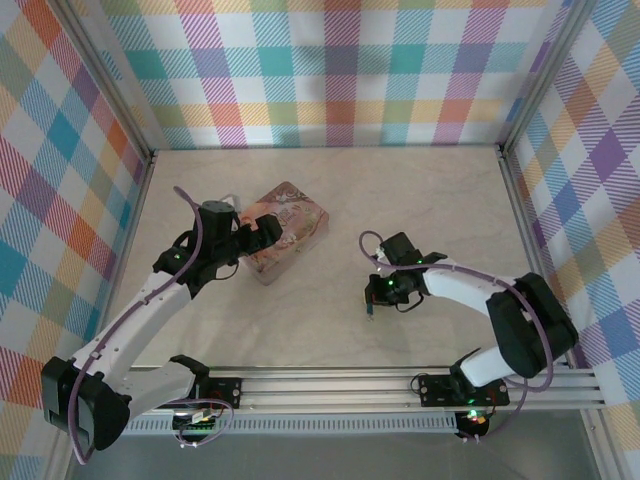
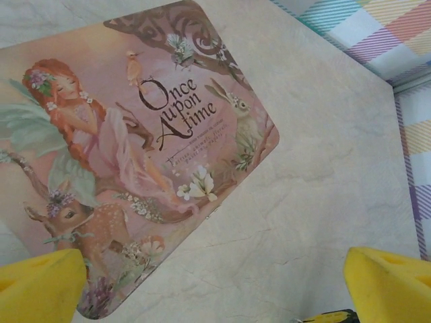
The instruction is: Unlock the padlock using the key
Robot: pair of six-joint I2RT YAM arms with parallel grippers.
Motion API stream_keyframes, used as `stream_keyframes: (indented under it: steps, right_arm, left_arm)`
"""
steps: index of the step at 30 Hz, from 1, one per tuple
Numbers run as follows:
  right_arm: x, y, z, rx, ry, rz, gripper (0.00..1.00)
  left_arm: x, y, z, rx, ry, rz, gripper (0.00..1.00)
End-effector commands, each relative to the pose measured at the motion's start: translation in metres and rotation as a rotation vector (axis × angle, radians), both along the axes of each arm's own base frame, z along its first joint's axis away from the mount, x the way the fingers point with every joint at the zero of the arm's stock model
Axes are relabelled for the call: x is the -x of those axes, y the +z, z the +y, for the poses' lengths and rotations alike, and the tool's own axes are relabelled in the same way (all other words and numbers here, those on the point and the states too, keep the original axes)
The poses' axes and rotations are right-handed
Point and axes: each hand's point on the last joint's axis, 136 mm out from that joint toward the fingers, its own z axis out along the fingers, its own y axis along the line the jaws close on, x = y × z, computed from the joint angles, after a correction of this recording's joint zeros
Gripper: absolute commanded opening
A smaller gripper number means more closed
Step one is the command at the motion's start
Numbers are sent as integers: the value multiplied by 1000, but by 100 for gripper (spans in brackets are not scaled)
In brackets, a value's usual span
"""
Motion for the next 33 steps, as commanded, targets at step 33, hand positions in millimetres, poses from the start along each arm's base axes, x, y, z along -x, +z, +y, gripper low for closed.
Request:
stream_keyframes:
  steps: [33]
  right_arm:
    - [-6,-24,21,-49,22,22,12]
  left_arm:
    - [4,3,16,-59,33,-7,98]
